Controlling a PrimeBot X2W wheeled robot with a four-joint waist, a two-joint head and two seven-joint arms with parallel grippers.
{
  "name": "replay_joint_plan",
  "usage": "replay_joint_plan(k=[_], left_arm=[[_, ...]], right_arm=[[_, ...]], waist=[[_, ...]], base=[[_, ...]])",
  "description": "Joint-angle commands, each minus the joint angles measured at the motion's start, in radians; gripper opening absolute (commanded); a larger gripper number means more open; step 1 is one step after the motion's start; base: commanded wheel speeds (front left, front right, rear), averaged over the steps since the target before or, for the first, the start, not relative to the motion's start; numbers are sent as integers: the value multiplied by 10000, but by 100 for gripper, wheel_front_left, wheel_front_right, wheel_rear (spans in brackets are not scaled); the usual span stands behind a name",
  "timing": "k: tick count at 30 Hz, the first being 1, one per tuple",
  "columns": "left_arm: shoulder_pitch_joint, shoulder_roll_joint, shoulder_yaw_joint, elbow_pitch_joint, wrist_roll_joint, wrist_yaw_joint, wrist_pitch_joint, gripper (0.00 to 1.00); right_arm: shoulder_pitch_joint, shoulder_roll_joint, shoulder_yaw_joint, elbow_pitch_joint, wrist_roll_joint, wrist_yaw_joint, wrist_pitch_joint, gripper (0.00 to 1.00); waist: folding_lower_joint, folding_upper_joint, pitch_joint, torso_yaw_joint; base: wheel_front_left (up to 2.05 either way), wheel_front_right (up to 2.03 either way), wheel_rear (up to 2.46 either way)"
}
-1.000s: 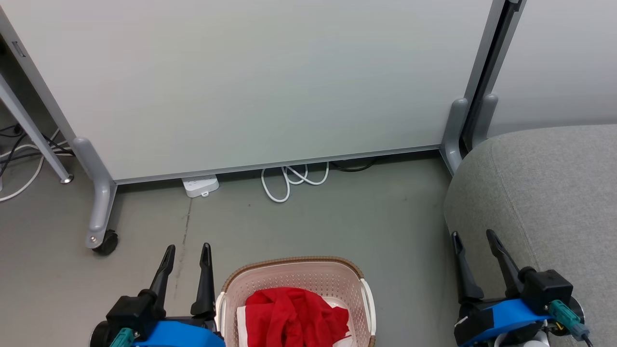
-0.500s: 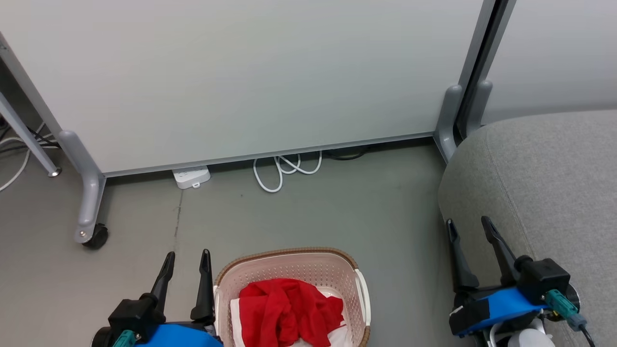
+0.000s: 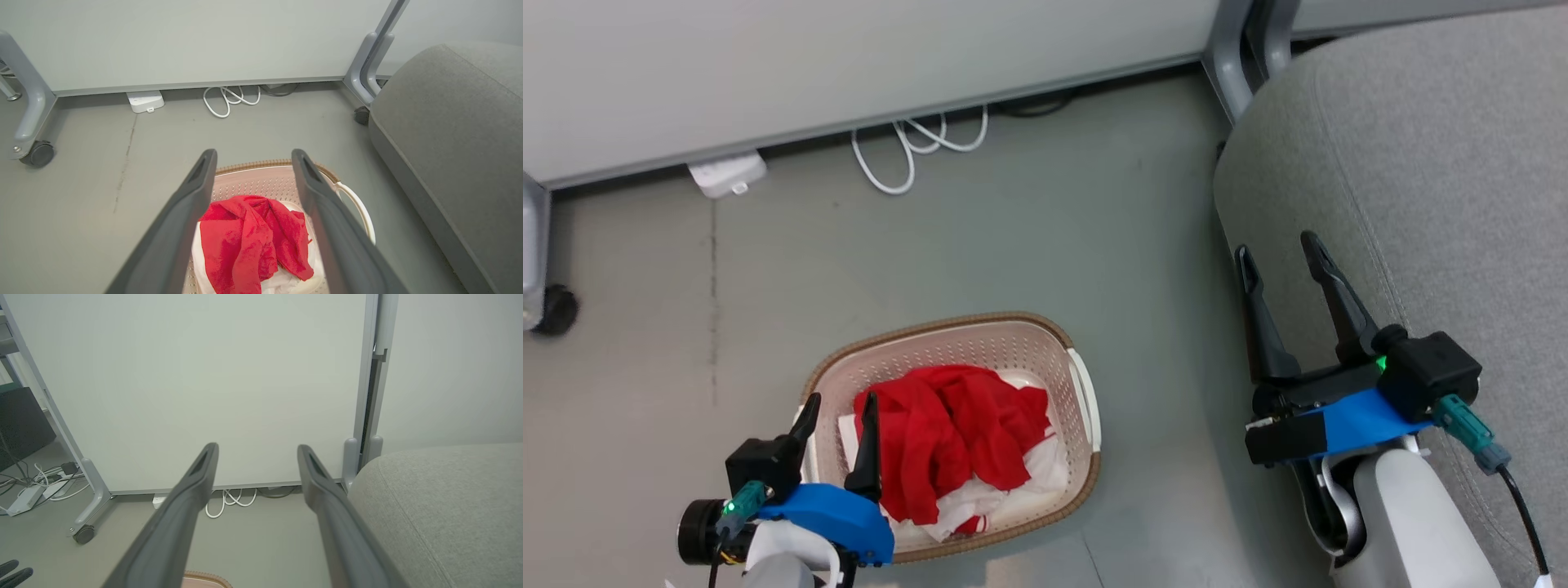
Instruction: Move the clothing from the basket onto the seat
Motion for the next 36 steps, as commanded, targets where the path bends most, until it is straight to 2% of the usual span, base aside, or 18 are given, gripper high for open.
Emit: replay_joint_plan(k=[1, 5, 15, 23, 28, 29, 36], left_arm=[[-455, 164, -66, 389, 74, -81, 62, 100], [-1500, 383, -81, 1538, 110, -158, 396, 100], [-3347, 1064, -88, 3685, 261, 10, 1139, 100], [-3997, 1494, 171, 4730, 123, 640, 1276, 100], [-4179, 1572, 319, 5273, -87, 856, 1519, 100], [-4202, 1537, 338, 5360, -149, 795, 1558, 0], [-4363, 1475, 243, 5711, -255, 696, 1460, 0]], right_arm=[[-357, -31, 91, -69, 83, -3, -87, 100], [-916, -28, 416, -124, 296, -3, -210, 100], [-1635, -25, 1348, -371, 1316, -3, -362, 100], [-1776, -23, 1798, -889, 1650, -3, -352, 100], [-1757, -23, 1869, -1090, 1840, -5, -351, 100], [-1743, -23, 1895, -1086, 1869, -3, -352, 100], [-1781, -23, 1864, -1045, 1882, -3, -352, 100]], waist=[[-3, 0, 1257, -783], [-3, 0, 2243, -1230], [-3, 0, 4043, -2251], [-3, 0, 4880, -2750], [-3, 0, 5175, -2905], [-3, 0, 5199, -2909], [-3, 0, 5257, -2848]], base=[[0, 0, 0], [0, 0, 0], [0, 0, 0], [0, 0, 0], [0, 0, 0], [0, 0, 0], [0, 0, 0]])
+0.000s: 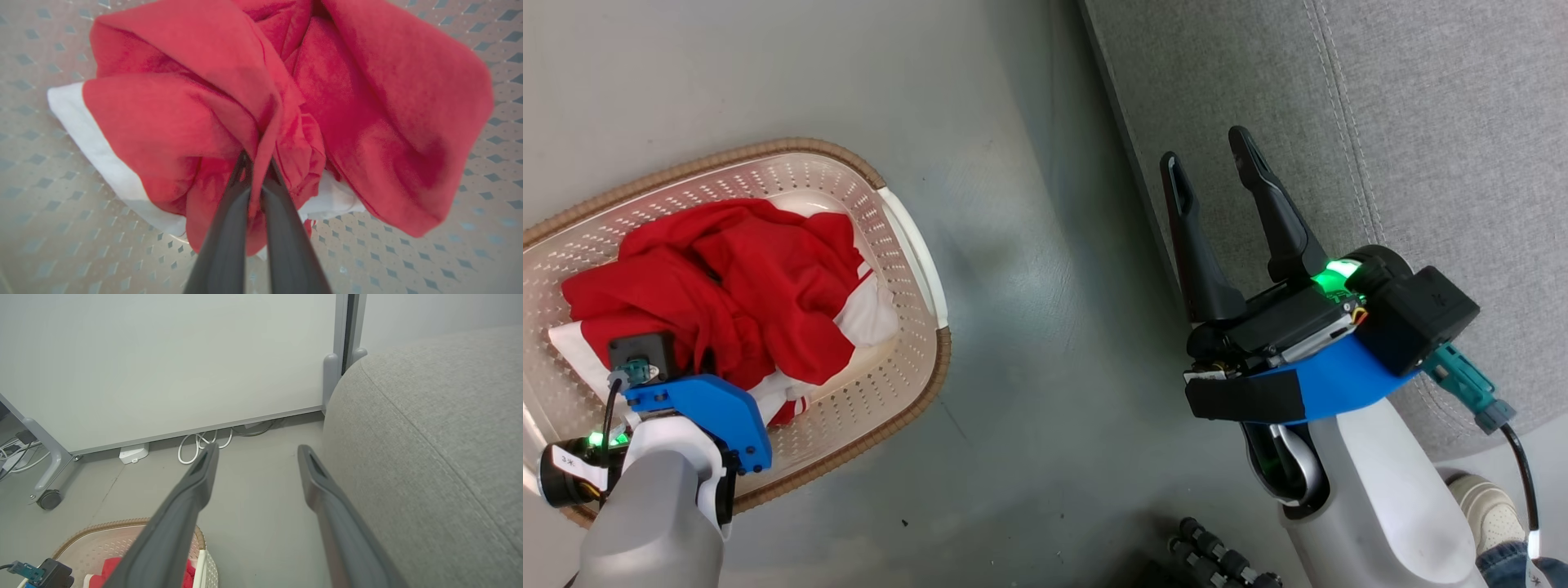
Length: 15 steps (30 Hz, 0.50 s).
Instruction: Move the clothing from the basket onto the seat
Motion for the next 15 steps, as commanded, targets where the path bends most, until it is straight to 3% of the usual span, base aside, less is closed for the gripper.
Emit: replay_joint_plan(k=[1, 15], left_arm=[[-115, 18, -61, 124, -69, -26, -86, 0], [-301, -284, -304, 645, -141, -186, -435, 0]], right_arm=[[-122, -14, -39, 18, 57, -3, -4, 100], [-77, -15, -110, 291, -170, -3, -6, 100]], waist=[[-1, 0, -25, 28], [-1, 0, -572, 294]], base=[[0, 0, 0], [0, 0, 0]])
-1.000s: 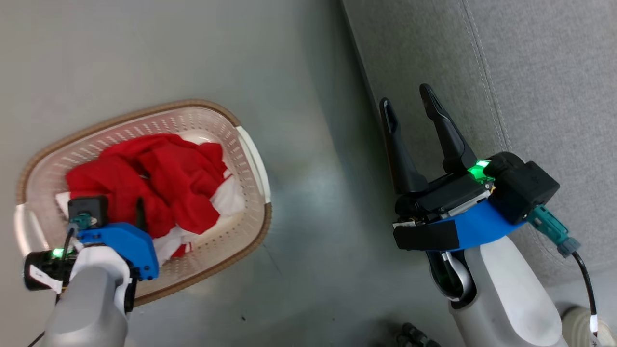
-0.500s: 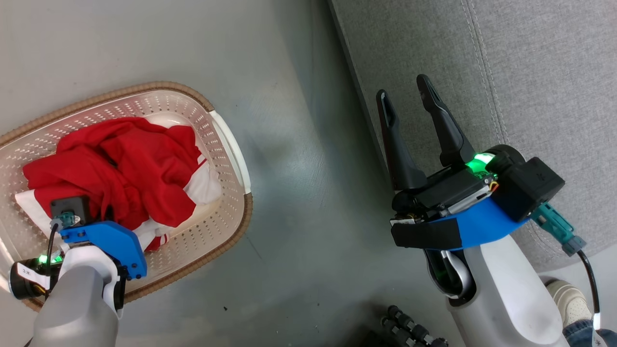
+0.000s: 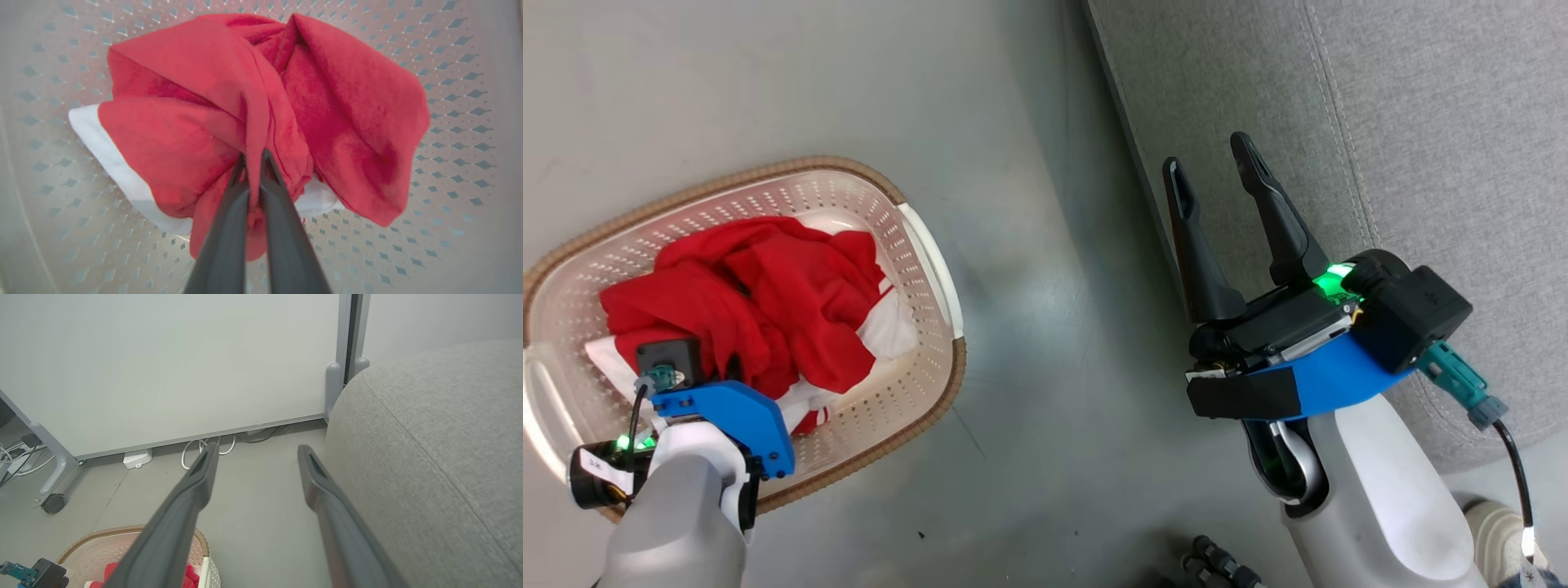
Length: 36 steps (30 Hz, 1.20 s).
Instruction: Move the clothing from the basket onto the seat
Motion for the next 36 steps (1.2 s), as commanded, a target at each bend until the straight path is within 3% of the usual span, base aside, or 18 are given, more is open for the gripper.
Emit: replay_joint_plan(k=[1, 22, 28, 36], left_arm=[[-91, -28, -38, 53, -14, -38, -84, 0], [678, -1159, -1170, -3, 10, -1192, -1115, 0], [695, -1209, -1877, -776, -213, -1511, -1149, 0], [329, -1204, -3672, -2715, -1324, -1709, -695, 0]], right_arm=[[-44, -17, -30, 58, -70, -3, -4, 100], [1637, -23, -450, 1955, -1104, -3, 75, 100], [2204, -23, -452, 2035, -1134, -3, 289, 100], [2678, -23, -509, 1923, -1094, -3, 560, 100]], waist=[[0, 0, -204, 116], [0, 0, -5364, 2118], [0, 0, -6377, 2403], [0, 0, -7143, 2555]], base=[[0, 0, 0], [0, 0, 0], [0, 0, 0], [0, 0, 0]])
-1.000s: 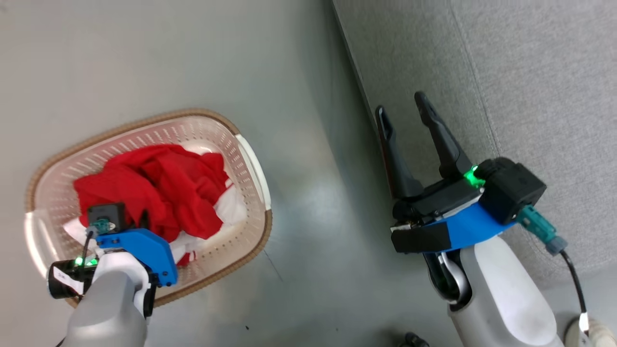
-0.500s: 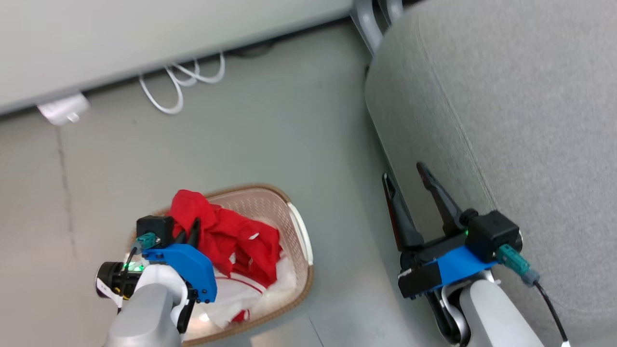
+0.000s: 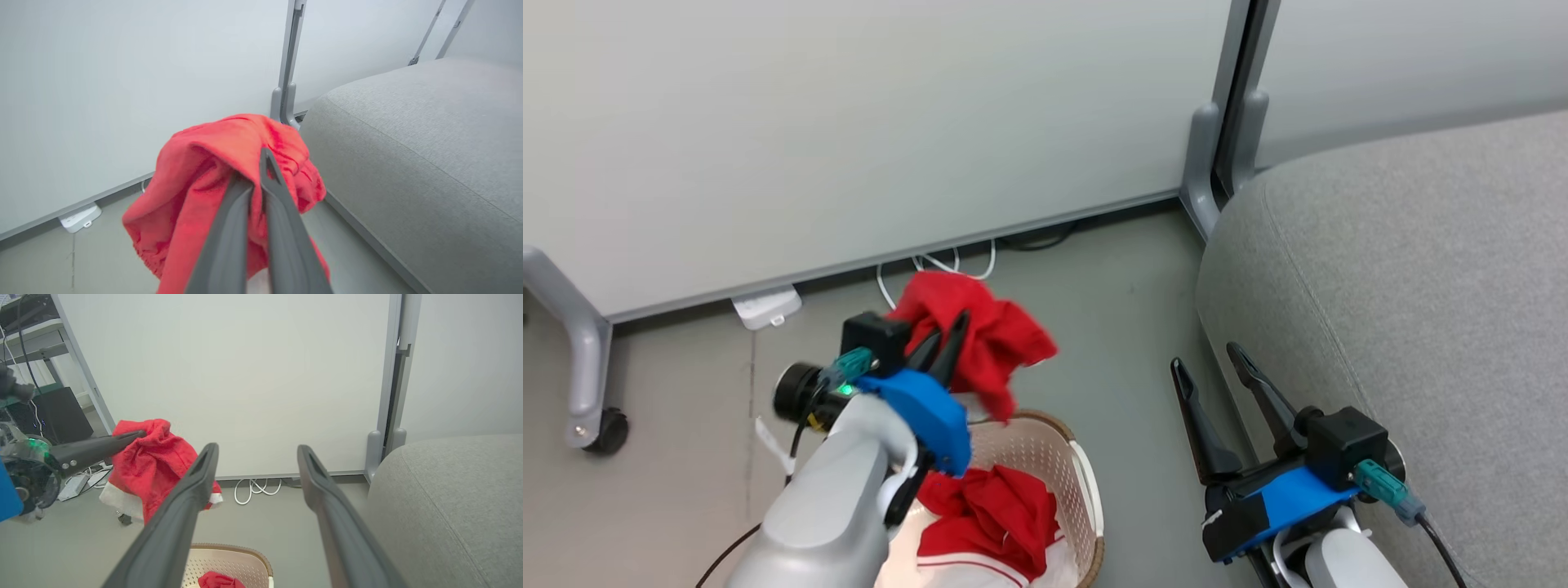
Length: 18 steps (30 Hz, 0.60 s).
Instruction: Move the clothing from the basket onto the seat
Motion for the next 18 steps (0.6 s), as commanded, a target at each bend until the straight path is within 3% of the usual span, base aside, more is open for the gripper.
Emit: replay_joint_plan(k=[1, 10, 18], left_arm=[[-177, 13, -275, -330, -208, -21, 90, 0], [-731, 16, -1945, -2143, -1717, 561, 689, 0], [-1215, 18, -3117, -2547, -2759, 1087, 809, 0]], right_arm=[[199, -31, -12, -39, 2, -3, 42, 100], [599, -33, 39, -221, 7, -3, 230, 100], [763, -33, 69, -343, -72, -3, 376, 100]], waist=[[3, 0, -297, 114], [3, 0, -726, 48], [3, 0, -944, -68]], base=[[0, 0, 0], [0, 0, 0], [0, 0, 0]])
